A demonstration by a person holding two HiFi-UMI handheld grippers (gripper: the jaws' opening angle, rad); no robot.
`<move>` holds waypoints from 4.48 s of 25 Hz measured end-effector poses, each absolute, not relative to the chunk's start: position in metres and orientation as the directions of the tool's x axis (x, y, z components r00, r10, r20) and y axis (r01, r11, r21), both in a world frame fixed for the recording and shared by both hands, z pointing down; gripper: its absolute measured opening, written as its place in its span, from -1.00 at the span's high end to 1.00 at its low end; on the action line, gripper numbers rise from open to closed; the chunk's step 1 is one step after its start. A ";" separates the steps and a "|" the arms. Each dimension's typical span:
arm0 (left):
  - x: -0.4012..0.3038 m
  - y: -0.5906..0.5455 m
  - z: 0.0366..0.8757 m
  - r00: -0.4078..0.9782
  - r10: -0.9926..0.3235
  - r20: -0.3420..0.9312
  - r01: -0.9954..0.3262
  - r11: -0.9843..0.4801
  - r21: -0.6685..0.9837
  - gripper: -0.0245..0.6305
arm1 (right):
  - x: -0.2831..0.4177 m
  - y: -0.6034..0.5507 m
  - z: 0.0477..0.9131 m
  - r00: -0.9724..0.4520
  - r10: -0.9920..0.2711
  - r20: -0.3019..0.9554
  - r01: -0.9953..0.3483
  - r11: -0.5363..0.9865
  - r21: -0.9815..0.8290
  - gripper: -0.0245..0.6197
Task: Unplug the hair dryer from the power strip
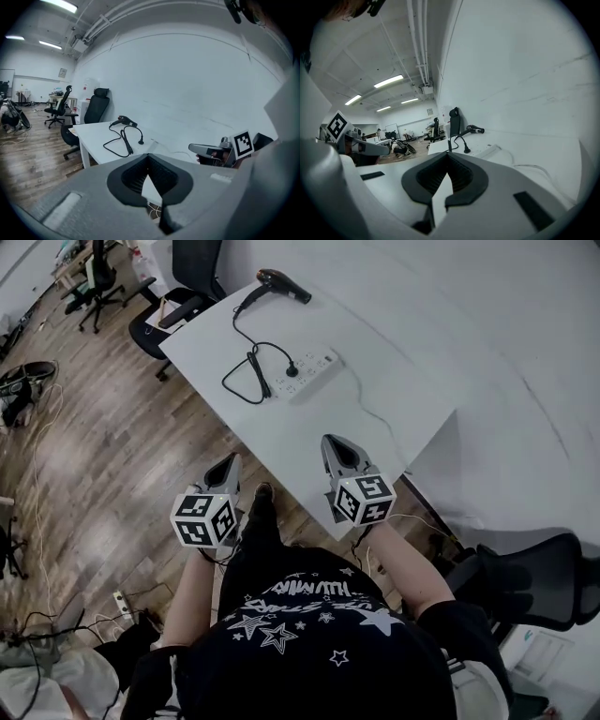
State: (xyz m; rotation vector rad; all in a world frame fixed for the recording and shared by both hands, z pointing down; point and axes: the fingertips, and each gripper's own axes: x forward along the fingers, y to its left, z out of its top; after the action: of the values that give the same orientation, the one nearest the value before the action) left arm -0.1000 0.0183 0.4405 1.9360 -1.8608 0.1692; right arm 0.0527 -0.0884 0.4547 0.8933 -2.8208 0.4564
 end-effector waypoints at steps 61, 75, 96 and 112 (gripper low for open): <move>-0.125 -0.257 0.577 0.487 -0.431 0.760 -0.817 -0.533 0.221 0.91 | -0.043 -0.264 0.525 -0.580 -0.624 0.523 -0.784 0.603 -0.150 0.90; -0.124 -0.258 0.579 0.458 -0.412 0.788 -0.819 -0.540 0.194 0.91 | -0.076 -0.280 0.529 -0.659 -0.531 0.532 -0.693 0.703 -0.158 0.90; -0.123 -0.259 0.579 0.468 -0.401 0.788 -0.799 -0.573 0.183 0.91 | -0.120 -0.300 0.548 -0.685 -0.447 0.575 -0.592 0.802 -0.082 0.65; -0.122 -0.258 0.579 0.431 -0.375 0.821 -0.801 -0.579 0.156 0.91 | -0.123 -0.297 0.549 -0.685 -0.402 0.608 -0.525 0.851 -0.029 0.72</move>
State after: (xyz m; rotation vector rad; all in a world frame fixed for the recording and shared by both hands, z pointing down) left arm -0.1220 -0.2579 0.5793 2.1498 -0.9874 1.0397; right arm -0.1233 -0.2971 0.5489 0.6723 -2.4160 0.2671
